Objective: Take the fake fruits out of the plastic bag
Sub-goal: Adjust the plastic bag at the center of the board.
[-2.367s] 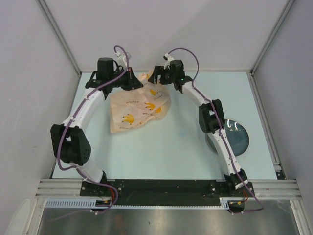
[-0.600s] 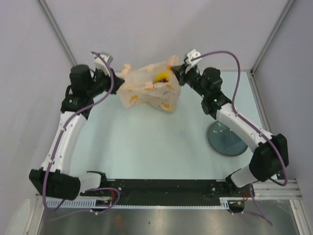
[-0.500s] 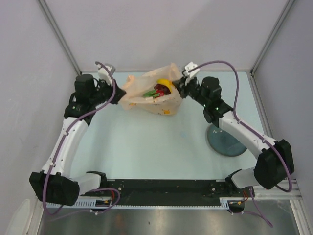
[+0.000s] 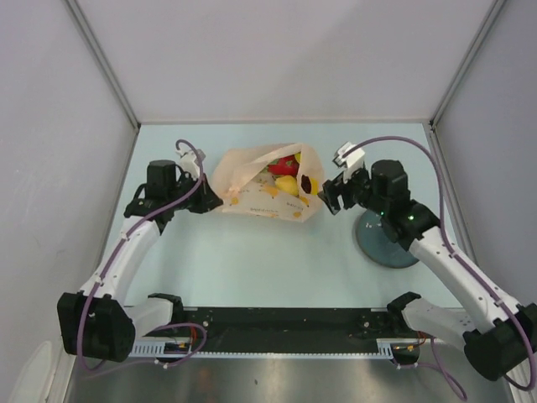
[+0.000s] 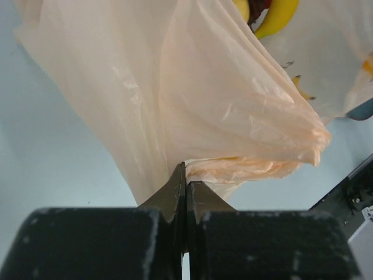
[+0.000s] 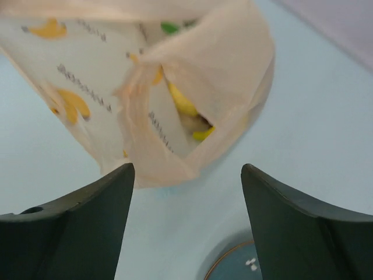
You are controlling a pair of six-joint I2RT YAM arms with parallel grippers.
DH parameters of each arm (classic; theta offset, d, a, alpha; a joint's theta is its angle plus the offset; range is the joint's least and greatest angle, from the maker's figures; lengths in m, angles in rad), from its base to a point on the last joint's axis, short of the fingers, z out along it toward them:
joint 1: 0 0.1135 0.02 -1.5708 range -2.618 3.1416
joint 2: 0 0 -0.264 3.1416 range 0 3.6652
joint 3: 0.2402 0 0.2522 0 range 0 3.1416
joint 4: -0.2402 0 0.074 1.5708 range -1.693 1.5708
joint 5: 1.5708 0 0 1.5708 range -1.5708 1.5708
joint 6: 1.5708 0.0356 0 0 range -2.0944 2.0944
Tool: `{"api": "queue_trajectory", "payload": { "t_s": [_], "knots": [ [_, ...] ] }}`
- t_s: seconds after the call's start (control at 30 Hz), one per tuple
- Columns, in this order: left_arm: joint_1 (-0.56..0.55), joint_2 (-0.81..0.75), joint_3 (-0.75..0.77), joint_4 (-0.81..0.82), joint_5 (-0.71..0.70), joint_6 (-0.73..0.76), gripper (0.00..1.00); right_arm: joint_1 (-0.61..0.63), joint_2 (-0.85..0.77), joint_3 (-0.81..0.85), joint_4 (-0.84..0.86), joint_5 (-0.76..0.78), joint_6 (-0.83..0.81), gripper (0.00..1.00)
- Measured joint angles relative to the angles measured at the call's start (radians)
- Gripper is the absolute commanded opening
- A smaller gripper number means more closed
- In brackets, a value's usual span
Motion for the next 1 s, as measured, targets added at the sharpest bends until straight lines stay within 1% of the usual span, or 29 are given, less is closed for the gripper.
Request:
{"api": "queue_trajectory", "payload": {
  "t_s": [0.1,0.17,0.23,0.3,0.33,0.4,0.43,0.5,0.67,0.77,0.83,0.93,0.97,1.0],
  "knots": [
    [0.000,-0.004,0.049,0.018,0.019,-0.027,0.00,0.012,-0.030,0.115,-0.007,0.003,0.011,0.77],
    [0.000,-0.004,0.082,0.023,0.035,-0.048,0.00,0.036,-0.004,0.192,0.014,0.015,0.027,0.72],
    [-0.001,-0.003,0.118,0.030,0.055,-0.069,0.00,0.076,0.050,0.274,0.051,0.023,0.042,0.62],
    [-0.001,-0.003,0.143,0.043,0.072,-0.087,0.00,0.116,0.115,0.324,0.099,0.027,0.045,0.58],
    [-0.001,-0.003,0.152,0.048,0.079,-0.096,0.00,0.130,0.141,0.335,0.117,0.027,0.042,0.52],
    [-0.001,-0.002,0.166,0.051,0.087,-0.111,0.00,0.171,0.220,0.342,0.160,0.034,0.023,0.48],
    [-0.001,-0.002,0.173,0.050,0.089,-0.119,0.00,0.182,0.253,0.342,0.170,0.043,0.014,0.43],
    [-0.001,-0.002,0.187,0.050,0.094,-0.135,0.00,0.203,0.349,0.343,0.193,0.057,-0.003,0.40],
    [-0.001,-0.016,0.200,0.035,0.108,-0.152,0.00,0.214,0.570,0.343,0.193,0.140,-0.037,0.39],
    [-0.001,-0.043,0.198,0.019,0.111,-0.151,0.00,0.249,0.631,0.315,0.179,0.191,-0.072,0.39],
    [-0.001,-0.065,0.193,0.018,0.112,-0.151,0.00,0.314,0.628,0.278,0.152,0.192,-0.085,0.39],
    [-0.001,-0.089,0.189,0.003,0.113,-0.156,0.01,0.469,0.605,0.217,0.143,0.167,-0.089,0.39],
    [-0.001,-0.094,0.189,-0.010,0.113,-0.161,0.04,0.523,0.593,0.196,0.143,0.157,-0.089,0.39],
    [-0.001,-0.095,0.189,-0.015,0.113,-0.162,0.10,0.575,0.578,0.178,0.140,0.140,-0.086,0.40]
  ]
}}
